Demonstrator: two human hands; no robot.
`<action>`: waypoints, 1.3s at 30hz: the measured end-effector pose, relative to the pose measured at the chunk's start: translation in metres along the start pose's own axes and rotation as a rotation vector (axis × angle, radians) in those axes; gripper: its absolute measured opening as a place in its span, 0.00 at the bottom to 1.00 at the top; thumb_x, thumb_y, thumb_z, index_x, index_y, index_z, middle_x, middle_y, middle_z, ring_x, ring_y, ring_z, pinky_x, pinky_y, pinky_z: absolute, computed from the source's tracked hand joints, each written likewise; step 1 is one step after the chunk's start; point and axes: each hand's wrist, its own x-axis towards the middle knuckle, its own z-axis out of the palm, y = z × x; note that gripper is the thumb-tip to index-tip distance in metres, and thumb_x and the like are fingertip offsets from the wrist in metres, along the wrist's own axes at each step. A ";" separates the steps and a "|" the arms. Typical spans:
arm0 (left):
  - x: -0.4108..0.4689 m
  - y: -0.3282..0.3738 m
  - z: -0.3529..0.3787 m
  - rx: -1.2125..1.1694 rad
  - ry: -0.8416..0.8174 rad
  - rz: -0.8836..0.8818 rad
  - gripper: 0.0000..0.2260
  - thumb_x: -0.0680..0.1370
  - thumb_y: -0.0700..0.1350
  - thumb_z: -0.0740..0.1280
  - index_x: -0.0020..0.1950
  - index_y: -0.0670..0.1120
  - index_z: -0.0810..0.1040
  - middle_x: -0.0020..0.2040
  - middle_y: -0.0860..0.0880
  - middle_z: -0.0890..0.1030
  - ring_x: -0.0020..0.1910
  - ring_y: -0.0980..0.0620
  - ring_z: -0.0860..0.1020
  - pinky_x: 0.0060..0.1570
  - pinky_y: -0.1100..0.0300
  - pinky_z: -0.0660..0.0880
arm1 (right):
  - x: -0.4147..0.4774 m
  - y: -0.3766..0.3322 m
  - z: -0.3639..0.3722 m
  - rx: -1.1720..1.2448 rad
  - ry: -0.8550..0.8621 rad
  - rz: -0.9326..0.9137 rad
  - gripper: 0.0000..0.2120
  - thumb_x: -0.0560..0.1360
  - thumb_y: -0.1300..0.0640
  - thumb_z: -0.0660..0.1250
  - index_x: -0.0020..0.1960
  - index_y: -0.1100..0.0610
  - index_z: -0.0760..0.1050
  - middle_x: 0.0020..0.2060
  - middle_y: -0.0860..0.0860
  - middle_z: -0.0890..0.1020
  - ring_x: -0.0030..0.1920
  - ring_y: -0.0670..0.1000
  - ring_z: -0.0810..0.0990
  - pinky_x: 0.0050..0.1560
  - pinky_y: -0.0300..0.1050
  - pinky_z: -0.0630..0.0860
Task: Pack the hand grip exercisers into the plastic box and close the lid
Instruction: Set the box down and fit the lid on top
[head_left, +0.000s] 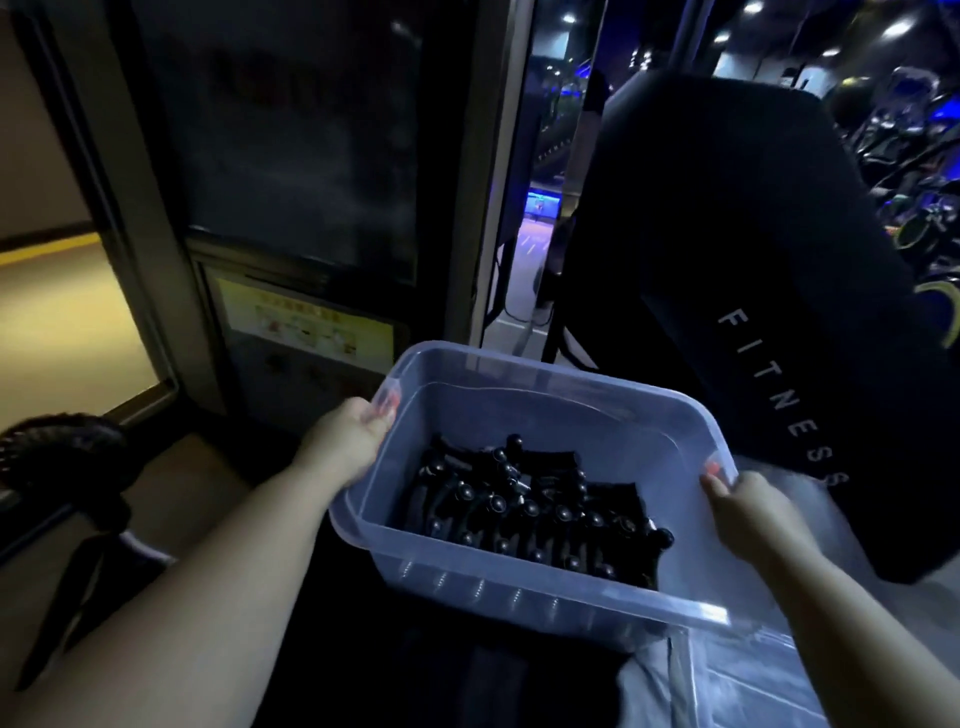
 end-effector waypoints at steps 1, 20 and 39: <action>0.000 0.002 -0.001 -0.005 -0.014 -0.016 0.32 0.71 0.75 0.51 0.41 0.46 0.75 0.38 0.47 0.80 0.39 0.45 0.78 0.43 0.53 0.75 | 0.000 -0.002 -0.001 0.001 -0.009 0.002 0.23 0.79 0.42 0.53 0.52 0.62 0.72 0.48 0.64 0.80 0.48 0.62 0.78 0.43 0.49 0.69; 0.021 0.006 0.000 0.143 -0.083 -0.175 0.23 0.75 0.70 0.53 0.42 0.51 0.70 0.40 0.49 0.76 0.36 0.48 0.74 0.33 0.56 0.65 | 0.006 -0.021 -0.005 0.000 -0.132 0.144 0.22 0.79 0.39 0.49 0.48 0.58 0.67 0.42 0.60 0.76 0.42 0.59 0.73 0.42 0.49 0.67; -0.046 0.044 0.009 0.587 0.147 -0.122 0.26 0.77 0.61 0.57 0.65 0.42 0.67 0.65 0.39 0.70 0.63 0.37 0.67 0.61 0.44 0.62 | -0.039 -0.018 -0.022 0.106 -0.133 0.129 0.23 0.79 0.42 0.56 0.58 0.62 0.70 0.56 0.62 0.74 0.57 0.63 0.73 0.52 0.52 0.67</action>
